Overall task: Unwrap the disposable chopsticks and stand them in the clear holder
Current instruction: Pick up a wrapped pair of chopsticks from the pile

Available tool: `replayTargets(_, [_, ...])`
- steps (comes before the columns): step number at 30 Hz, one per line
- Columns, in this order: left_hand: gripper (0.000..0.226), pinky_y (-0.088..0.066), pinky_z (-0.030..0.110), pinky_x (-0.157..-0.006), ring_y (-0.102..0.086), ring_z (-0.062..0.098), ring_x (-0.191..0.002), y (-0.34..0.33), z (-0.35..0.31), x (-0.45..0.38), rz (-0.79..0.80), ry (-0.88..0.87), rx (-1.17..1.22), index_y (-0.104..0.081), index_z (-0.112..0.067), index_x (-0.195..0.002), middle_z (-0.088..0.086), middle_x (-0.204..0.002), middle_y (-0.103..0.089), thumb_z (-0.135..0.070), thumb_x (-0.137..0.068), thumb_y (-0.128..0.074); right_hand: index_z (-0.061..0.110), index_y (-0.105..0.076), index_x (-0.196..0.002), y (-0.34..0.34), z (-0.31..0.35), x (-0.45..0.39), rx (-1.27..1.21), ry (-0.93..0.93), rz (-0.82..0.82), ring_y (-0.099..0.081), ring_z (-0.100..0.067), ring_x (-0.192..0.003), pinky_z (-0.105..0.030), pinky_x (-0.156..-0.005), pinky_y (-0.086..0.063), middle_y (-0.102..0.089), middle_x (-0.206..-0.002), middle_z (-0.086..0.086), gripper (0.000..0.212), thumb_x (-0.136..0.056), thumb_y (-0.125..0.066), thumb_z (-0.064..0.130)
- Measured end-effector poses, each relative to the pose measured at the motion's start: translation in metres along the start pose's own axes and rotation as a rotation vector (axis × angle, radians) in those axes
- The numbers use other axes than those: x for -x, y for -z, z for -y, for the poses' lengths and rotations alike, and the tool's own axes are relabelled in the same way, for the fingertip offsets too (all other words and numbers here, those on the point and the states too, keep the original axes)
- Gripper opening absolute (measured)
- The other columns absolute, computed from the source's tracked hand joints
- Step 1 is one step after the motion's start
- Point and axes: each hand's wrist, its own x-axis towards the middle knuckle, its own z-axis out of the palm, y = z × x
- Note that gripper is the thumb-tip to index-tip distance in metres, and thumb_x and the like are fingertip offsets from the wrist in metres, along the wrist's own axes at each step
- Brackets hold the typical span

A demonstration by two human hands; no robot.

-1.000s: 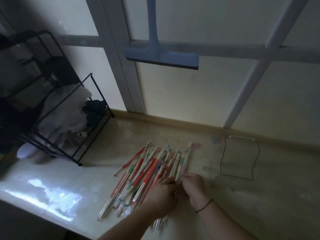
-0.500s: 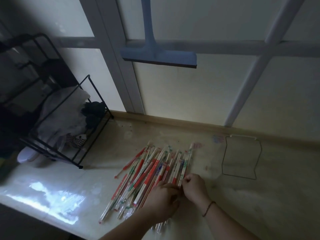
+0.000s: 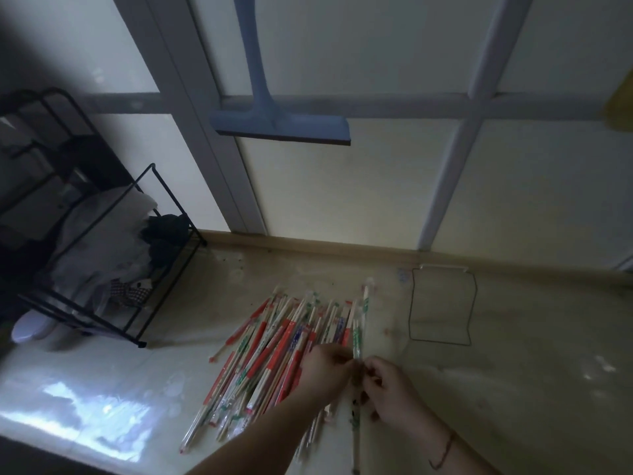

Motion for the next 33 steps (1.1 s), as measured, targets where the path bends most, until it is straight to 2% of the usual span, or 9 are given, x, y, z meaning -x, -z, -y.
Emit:
replayTargets(4, [0.014,-0.044,0.019,-0.047,-0.052,0.000,-0.046,-0.009,-0.002,0.005,-0.012,0.056,-0.012,-0.072,-0.018,-0.068,-0.004,-0.058,-0.063,-0.014,-0.081,-0.067,0.023,-0.060,-0.081,0.007,-0.016,0.007,0.118,0.049,-0.028,-0.050,-0.004,-0.055,-0.028,-0.053,-0.045,-0.058,-0.068,0.002,0.016,-0.089,-0.057,0.010])
replayTargets(7, [0.019,-0.050,0.030,-0.050,-0.055,0.013,-0.048,-0.009,0.000,0.013,-0.068,0.142,0.028,-0.068,-0.008,-0.062,0.003,-0.055,-0.059,-0.007,-0.080,-0.063,0.026,-0.054,-0.073,0.007,-0.021,0.013,0.211,0.063,-0.141,-0.052,-0.006,-0.060,-0.033,-0.064,-0.047,-0.059,-0.070,0.005,0.016,-0.087,-0.061,0.019])
replayTargets(9, [0.026,-0.048,0.031,-0.051,-0.058,0.020,-0.051,-0.006,-0.003,0.018,-0.108,0.224,0.208,-0.066,-0.012,-0.058,0.007,-0.057,-0.060,-0.003,-0.082,-0.066,0.033,-0.054,-0.081,0.007,-0.018,0.024,0.244,0.099,-0.181,-0.057,-0.002,-0.072,-0.028,-0.071,-0.049,-0.061,-0.079,0.013,0.010,-0.087,-0.062,0.031])
replayTargets(12, [0.015,-0.047,0.028,-0.054,-0.062,0.022,-0.056,0.004,-0.019,0.033,-0.067,0.293,0.580,-0.062,-0.004,-0.074,0.014,-0.068,-0.061,-0.002,-0.088,-0.066,0.049,-0.055,-0.086,0.004,-0.007,0.050,0.214,0.103,-0.006,-0.056,0.007,-0.076,-0.017,-0.072,-0.045,-0.062,-0.076,0.026,0.003,-0.087,-0.057,0.051])
replayTargets(14, [0.013,-0.050,0.030,-0.061,-0.063,0.020,-0.060,0.012,-0.033,0.045,-0.040,0.247,0.685,-0.061,-0.004,-0.077,0.012,-0.071,-0.063,-0.003,-0.090,-0.064,0.033,-0.064,-0.082,0.007,-0.001,0.071,0.059,0.071,0.043,-0.059,0.001,-0.062,-0.023,-0.067,-0.048,-0.069,-0.068,0.013,0.012,-0.091,-0.058,0.039])
replayTargets(17, [0.016,-0.055,0.034,-0.071,-0.065,0.021,-0.071,0.026,-0.061,0.058,-0.041,0.115,0.755,-0.069,-0.006,-0.081,0.009,-0.076,-0.069,-0.009,-0.094,-0.061,0.010,-0.063,-0.083,0.023,0.011,0.098,-0.099,0.049,0.077,-0.050,-0.010,-0.043,-0.023,-0.051,-0.038,-0.060,-0.050,-0.005,0.019,-0.098,-0.051,0.013])
replayTargets(21, [0.018,-0.059,0.040,-0.079,-0.072,0.029,-0.085,0.041,-0.100,0.065,-0.133,0.012,0.932,-0.070,0.000,-0.099,0.019,-0.097,-0.074,-0.012,-0.096,-0.057,0.005,-0.063,-0.091,0.050,0.026,0.112,-0.205,0.059,0.099,-0.046,-0.011,-0.042,-0.020,-0.048,-0.034,-0.060,-0.053,-0.007,0.024,-0.098,-0.050,0.023])
replayTargets(26, [0.017,-0.060,0.033,-0.070,-0.074,0.028,-0.086,0.039,-0.125,0.076,-0.136,-0.038,0.988,-0.070,-0.001,-0.097,0.018,-0.096,-0.074,-0.010,-0.097,-0.056,0.001,-0.066,-0.082,0.071,0.022,0.125,-0.276,0.152,-0.082,-0.048,-0.016,-0.042,-0.019,-0.045,-0.035,-0.060,-0.051,-0.016,0.017,-0.094,-0.056,0.006])
replayTargets(33, [0.016,-0.059,0.030,-0.068,-0.074,0.025,-0.086,0.004,-0.133,0.084,-0.086,0.066,0.987,-0.069,0.000,-0.100,0.014,-0.092,-0.076,-0.012,-0.095,-0.060,-0.002,-0.067,-0.074,0.074,0.018,0.137,-0.333,0.169,-0.144,-0.044,-0.013,-0.040,-0.018,-0.044,-0.034,-0.055,-0.047,-0.013,0.021,-0.092,-0.056,0.000])
